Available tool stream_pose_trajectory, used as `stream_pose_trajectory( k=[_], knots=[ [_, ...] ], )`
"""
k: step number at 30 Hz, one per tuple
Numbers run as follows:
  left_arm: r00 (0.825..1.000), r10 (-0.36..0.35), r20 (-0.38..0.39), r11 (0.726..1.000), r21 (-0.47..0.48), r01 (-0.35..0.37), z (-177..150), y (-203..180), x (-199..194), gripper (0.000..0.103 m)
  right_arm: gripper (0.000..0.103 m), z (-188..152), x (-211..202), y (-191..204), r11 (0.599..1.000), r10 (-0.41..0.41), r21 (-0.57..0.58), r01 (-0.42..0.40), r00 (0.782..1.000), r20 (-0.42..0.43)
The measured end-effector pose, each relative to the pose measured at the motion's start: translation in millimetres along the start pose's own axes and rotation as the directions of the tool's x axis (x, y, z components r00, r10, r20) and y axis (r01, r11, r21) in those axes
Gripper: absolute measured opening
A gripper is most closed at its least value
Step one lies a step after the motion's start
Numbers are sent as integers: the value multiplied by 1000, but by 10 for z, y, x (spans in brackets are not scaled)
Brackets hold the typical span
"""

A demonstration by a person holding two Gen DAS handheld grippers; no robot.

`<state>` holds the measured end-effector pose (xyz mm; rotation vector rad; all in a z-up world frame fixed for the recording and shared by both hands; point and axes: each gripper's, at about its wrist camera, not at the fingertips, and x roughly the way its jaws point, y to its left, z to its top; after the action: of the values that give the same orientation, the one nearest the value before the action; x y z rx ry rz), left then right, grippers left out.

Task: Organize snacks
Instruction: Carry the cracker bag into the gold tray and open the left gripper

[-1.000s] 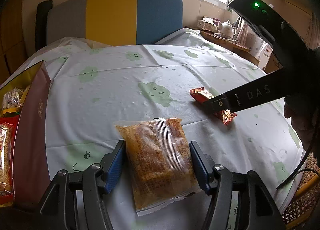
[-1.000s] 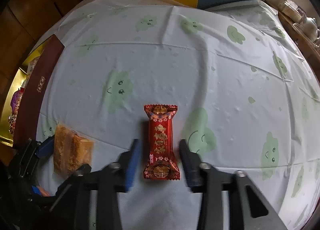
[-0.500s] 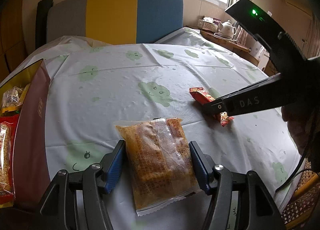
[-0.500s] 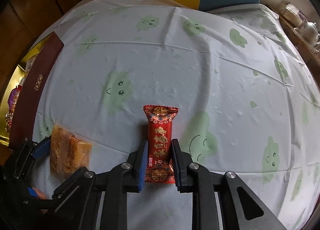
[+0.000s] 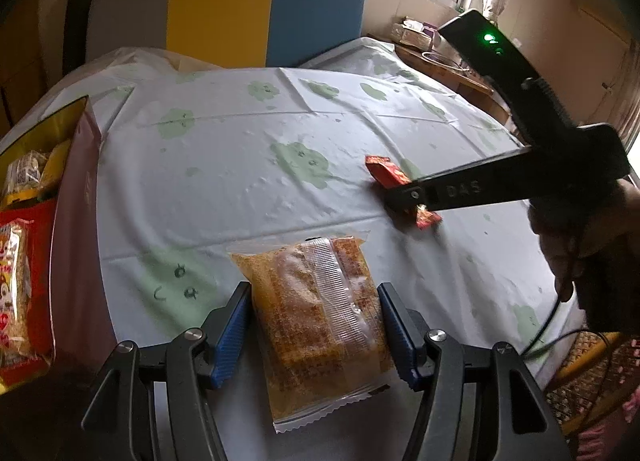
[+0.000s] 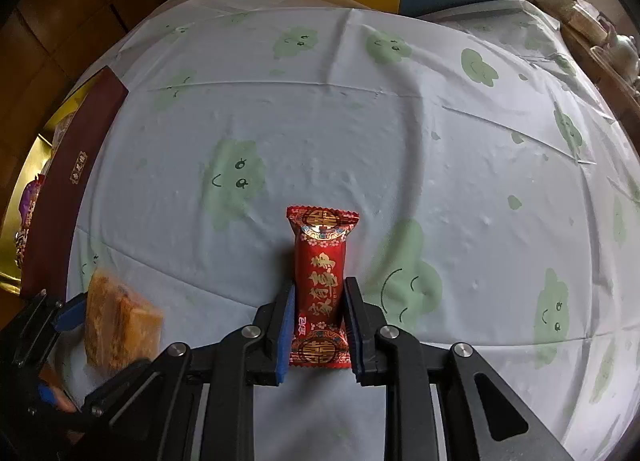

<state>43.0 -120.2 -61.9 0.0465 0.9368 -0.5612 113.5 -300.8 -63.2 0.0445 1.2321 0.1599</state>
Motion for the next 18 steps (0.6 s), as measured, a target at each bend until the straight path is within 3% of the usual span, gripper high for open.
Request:
stream_pose_trajectory(
  k=[6, 11, 18],
  knots=[
    [1000, -26, -7, 1000, -15, 26, -6, 11, -199, 63, 23, -42, 0, 148, 998, -49, -46, 50, 999, 10],
    [998, -27, 53, 996, -78, 31, 73, 210, -574, 63, 23, -34, 10, 187, 997, -57, -59, 57, 998, 10],
    [986, 94, 135, 961, -270, -54, 172, 879, -1088, 63, 23, -66, 4, 258, 993, -75, -88, 76, 997, 17]
  ],
)
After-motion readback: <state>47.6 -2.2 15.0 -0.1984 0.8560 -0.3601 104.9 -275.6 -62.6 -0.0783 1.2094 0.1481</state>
